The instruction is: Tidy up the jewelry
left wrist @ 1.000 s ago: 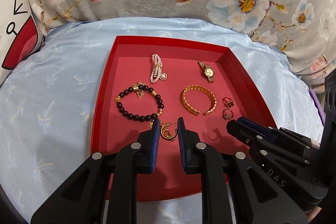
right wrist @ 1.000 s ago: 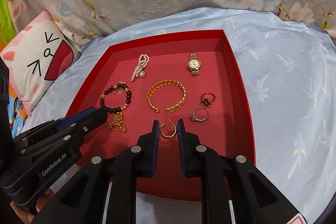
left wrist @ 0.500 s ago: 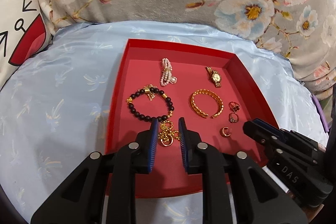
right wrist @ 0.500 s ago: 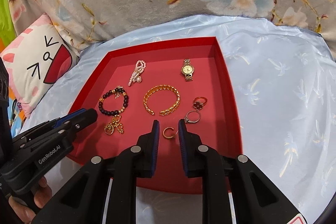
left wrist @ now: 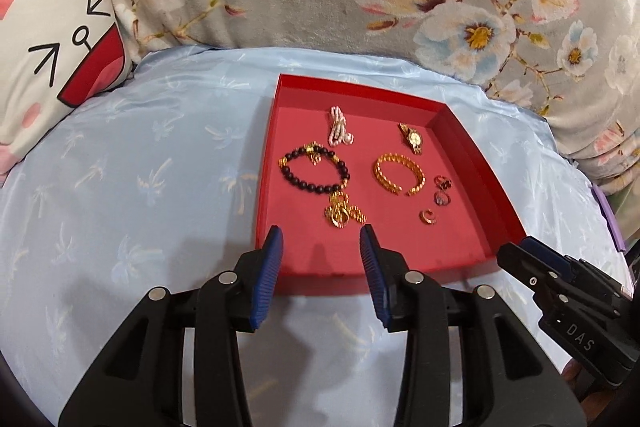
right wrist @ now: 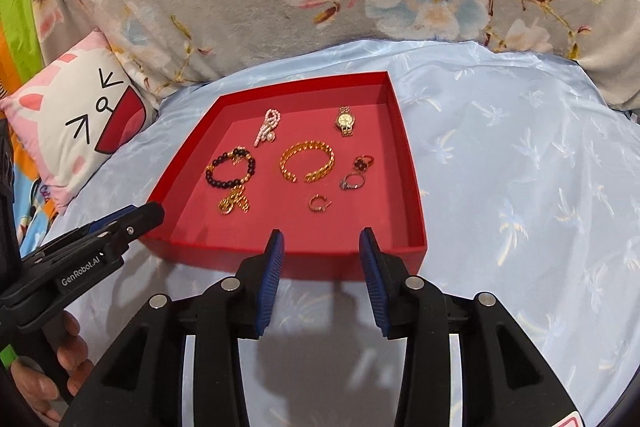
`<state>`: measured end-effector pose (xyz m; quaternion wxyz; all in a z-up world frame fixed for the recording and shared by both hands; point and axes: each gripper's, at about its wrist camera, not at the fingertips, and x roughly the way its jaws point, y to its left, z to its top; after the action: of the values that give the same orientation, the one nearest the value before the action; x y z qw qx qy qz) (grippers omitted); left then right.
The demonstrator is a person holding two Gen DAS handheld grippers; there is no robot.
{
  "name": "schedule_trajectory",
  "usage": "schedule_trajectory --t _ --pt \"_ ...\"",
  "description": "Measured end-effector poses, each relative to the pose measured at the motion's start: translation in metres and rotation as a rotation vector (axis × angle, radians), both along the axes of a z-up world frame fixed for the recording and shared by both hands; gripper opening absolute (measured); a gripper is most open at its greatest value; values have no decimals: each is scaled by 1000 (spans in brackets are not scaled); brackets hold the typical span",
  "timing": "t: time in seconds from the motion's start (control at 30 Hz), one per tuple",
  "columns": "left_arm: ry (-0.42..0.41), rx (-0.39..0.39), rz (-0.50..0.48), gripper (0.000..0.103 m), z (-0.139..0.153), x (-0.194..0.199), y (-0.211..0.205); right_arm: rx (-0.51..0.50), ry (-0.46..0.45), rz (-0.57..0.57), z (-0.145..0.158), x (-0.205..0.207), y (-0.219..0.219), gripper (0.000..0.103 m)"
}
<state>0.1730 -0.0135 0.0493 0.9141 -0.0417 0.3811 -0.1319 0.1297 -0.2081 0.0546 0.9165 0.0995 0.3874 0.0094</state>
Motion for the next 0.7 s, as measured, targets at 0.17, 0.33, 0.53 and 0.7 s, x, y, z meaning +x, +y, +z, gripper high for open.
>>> schedule_trajectory --t 0.17,0.33,0.53,0.7 --pt "-3 37 0 38 -6 -22 -5 -13 12 -5 -7 -17 9 39" --pt "-3 81 -7 38 -20 -40 -13 -35 20 -8 -21 -35 17 39" --pt "3 125 -12 39 -38 -52 -24 -36 42 -14 -38 -48 21 39" --pt "2 152 21 61 -41 -58 -27 -56 31 -29 -39 -53 23 50"
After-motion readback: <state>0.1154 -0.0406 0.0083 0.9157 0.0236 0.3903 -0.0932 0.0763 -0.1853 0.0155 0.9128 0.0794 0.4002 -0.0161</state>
